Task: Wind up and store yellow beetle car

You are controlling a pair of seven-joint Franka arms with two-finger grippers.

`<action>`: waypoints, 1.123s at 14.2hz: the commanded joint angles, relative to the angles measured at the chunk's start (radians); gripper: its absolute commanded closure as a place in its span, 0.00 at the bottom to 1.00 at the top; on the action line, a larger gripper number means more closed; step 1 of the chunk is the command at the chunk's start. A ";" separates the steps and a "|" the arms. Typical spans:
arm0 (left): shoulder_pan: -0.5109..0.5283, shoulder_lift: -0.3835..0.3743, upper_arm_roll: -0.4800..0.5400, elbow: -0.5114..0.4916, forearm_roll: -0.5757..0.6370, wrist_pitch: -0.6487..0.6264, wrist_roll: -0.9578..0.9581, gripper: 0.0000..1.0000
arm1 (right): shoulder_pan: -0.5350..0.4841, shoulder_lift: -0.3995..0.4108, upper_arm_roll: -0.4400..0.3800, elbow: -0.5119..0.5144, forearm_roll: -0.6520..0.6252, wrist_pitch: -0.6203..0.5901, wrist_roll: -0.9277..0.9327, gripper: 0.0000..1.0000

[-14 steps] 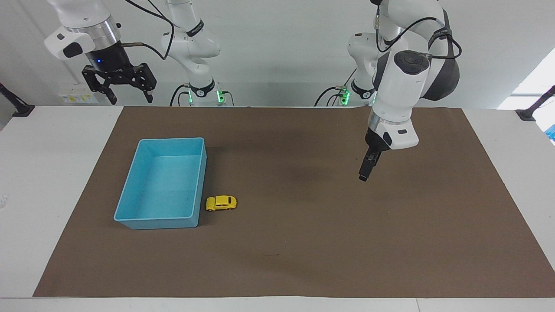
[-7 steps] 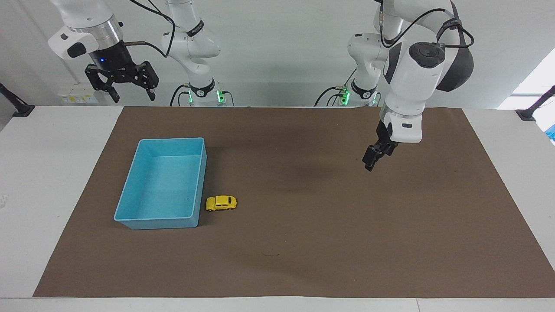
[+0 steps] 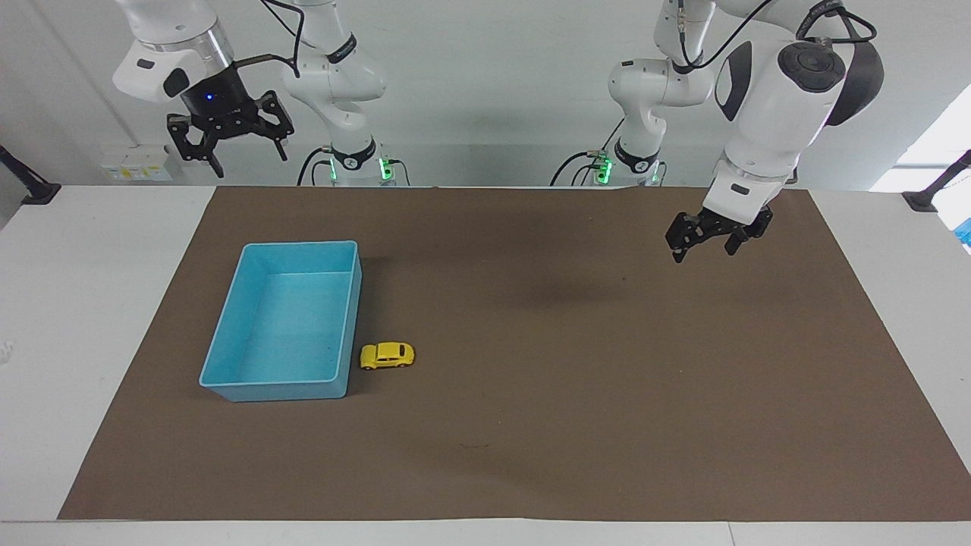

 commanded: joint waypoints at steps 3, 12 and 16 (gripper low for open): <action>0.045 -0.060 -0.005 -0.029 -0.016 -0.054 0.176 0.00 | -0.001 -0.061 0.020 -0.086 0.003 0.019 -0.268 0.00; 0.068 -0.128 0.004 0.025 -0.016 -0.126 0.210 0.00 | 0.038 -0.064 0.025 -0.092 -0.002 0.070 -0.584 0.00; 0.068 -0.129 0.013 0.068 -0.017 -0.160 0.213 0.00 | 0.081 -0.055 0.025 -0.094 -0.002 0.084 -0.629 0.00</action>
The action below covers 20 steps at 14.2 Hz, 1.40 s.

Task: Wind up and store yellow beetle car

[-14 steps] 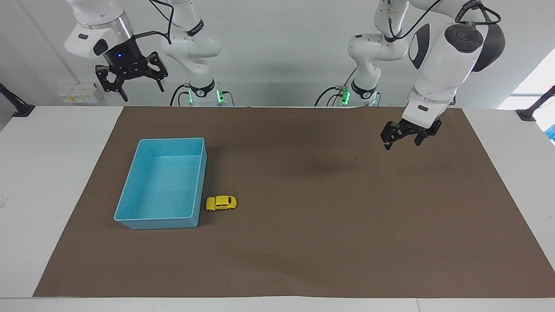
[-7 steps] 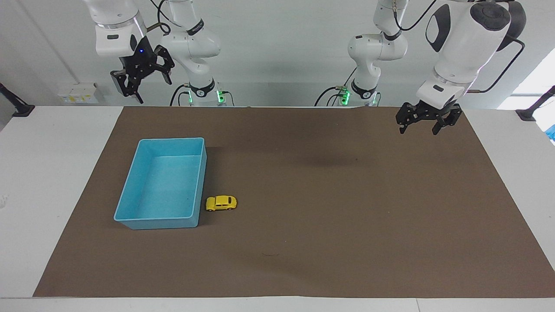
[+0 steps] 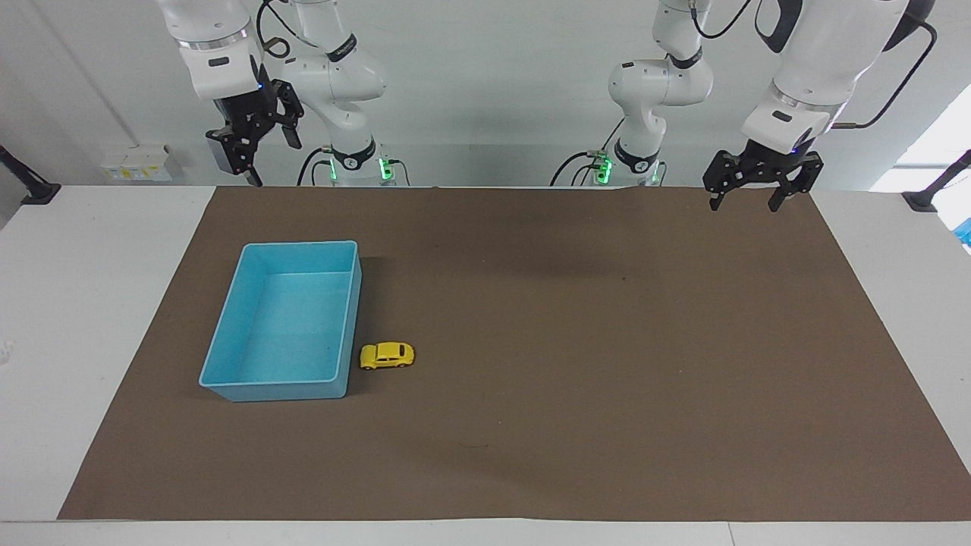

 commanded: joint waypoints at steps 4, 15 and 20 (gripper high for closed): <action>0.016 -0.037 0.026 0.008 -0.019 -0.058 0.075 0.00 | 0.043 -0.017 0.003 -0.067 0.008 0.064 -0.143 0.00; 0.006 -0.051 0.031 0.023 -0.024 -0.096 0.075 0.00 | 0.075 0.058 0.005 -0.090 0.017 0.132 -0.215 0.00; 0.082 -0.042 -0.046 0.028 -0.063 -0.118 0.073 0.00 | 0.091 0.073 0.005 -0.101 0.017 0.172 -0.231 0.00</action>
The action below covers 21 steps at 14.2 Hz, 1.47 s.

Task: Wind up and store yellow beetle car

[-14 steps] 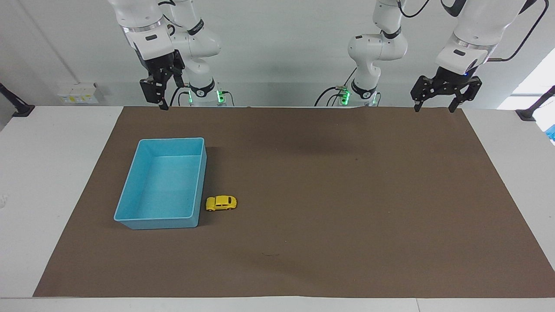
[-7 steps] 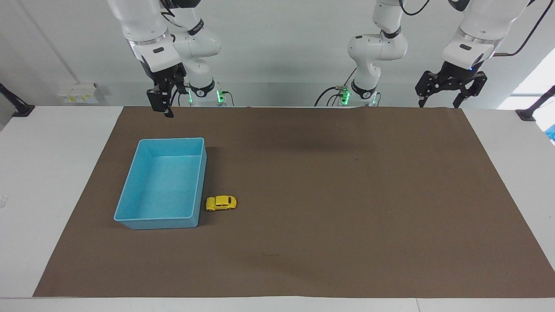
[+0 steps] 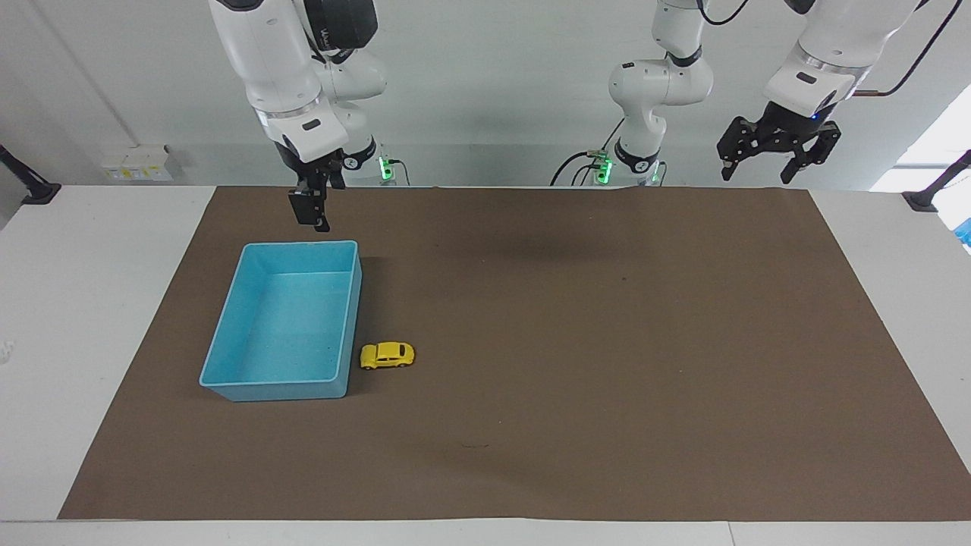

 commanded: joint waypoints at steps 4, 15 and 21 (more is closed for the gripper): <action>0.016 0.002 -0.020 0.015 -0.014 -0.020 0.013 0.00 | 0.013 0.041 0.001 -0.020 0.015 0.064 -0.070 0.00; 0.031 -0.004 -0.014 0.003 -0.039 0.009 0.007 0.00 | 0.014 0.176 0.001 -0.027 0.015 0.195 -0.104 0.00; 0.045 -0.007 -0.015 0.000 -0.039 0.006 0.015 0.00 | 0.014 0.190 0.001 -0.076 0.010 0.278 -0.113 0.00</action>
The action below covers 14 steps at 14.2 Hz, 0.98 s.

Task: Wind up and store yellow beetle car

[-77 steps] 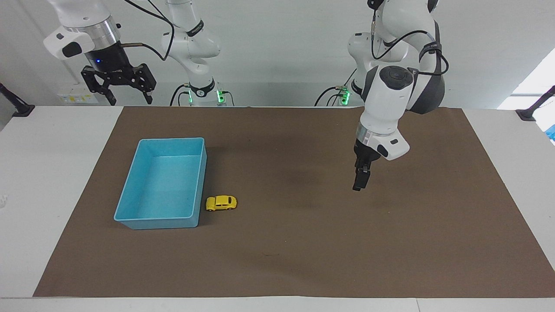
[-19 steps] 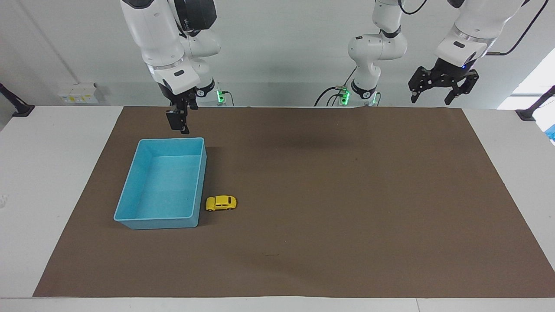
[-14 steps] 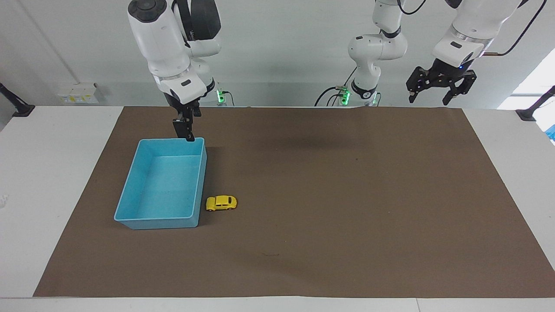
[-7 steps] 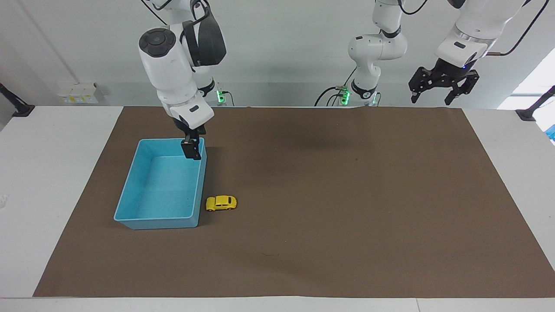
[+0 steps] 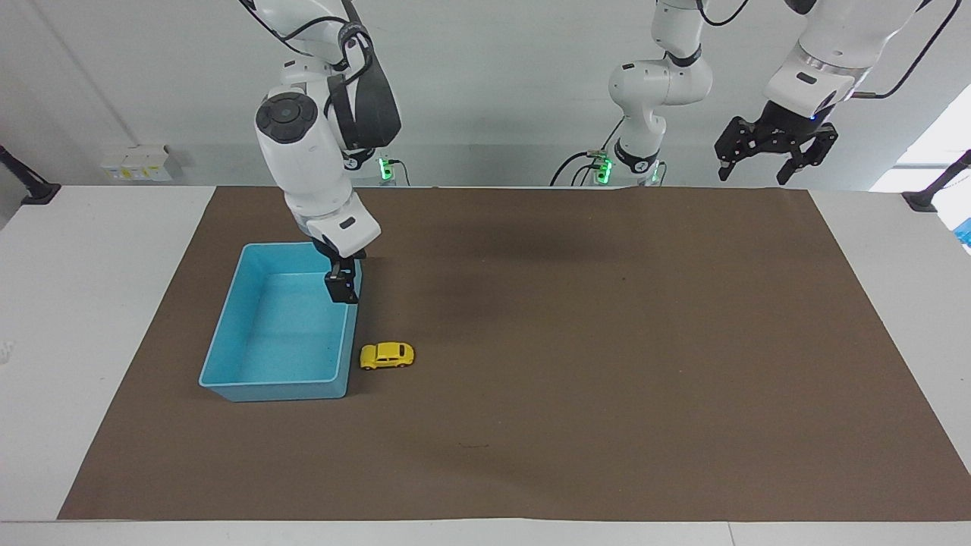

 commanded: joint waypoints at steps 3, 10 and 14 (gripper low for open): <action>0.028 -0.008 -0.008 0.000 -0.016 0.000 0.015 0.00 | 0.002 0.020 0.001 -0.038 0.010 0.063 -0.046 0.00; 0.031 -0.008 -0.009 0.008 -0.016 -0.021 0.007 0.00 | 0.016 0.054 -0.001 -0.100 0.001 0.177 -0.046 0.00; 0.029 -0.008 -0.009 0.008 -0.016 -0.021 0.007 0.00 | 0.016 0.088 -0.001 -0.115 -0.001 0.246 -0.044 0.00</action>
